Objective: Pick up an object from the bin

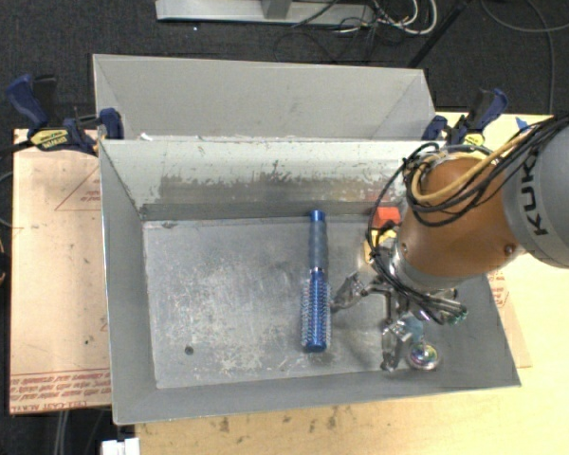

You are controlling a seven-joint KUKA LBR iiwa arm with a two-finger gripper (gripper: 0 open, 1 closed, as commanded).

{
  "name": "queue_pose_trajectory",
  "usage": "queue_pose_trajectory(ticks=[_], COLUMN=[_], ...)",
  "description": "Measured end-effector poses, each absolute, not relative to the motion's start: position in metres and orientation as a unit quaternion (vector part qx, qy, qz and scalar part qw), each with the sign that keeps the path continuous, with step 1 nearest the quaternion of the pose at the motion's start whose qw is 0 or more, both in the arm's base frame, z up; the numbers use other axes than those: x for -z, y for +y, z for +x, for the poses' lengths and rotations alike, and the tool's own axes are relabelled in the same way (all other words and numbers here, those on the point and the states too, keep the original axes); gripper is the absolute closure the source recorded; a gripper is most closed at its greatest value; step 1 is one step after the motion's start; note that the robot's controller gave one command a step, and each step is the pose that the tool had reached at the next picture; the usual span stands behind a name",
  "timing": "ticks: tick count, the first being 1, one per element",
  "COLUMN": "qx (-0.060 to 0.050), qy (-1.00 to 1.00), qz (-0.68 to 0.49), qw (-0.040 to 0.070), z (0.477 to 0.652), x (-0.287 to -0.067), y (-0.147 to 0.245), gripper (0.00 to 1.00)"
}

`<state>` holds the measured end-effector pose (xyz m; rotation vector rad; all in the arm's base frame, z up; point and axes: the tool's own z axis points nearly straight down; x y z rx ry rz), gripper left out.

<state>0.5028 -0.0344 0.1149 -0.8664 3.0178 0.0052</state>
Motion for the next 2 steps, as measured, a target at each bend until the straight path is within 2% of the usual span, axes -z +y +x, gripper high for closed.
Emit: queue_pose_trajectory(ticks=[1,2], qx=[-0.003,-0.001], qy=[0.972,0.880], qz=[-0.233,-0.475], qw=[0.004,0.001], z=[0.507,0.518], x=[-0.154,-0.081], y=[0.062,0.059], gripper=[0.00,0.00])
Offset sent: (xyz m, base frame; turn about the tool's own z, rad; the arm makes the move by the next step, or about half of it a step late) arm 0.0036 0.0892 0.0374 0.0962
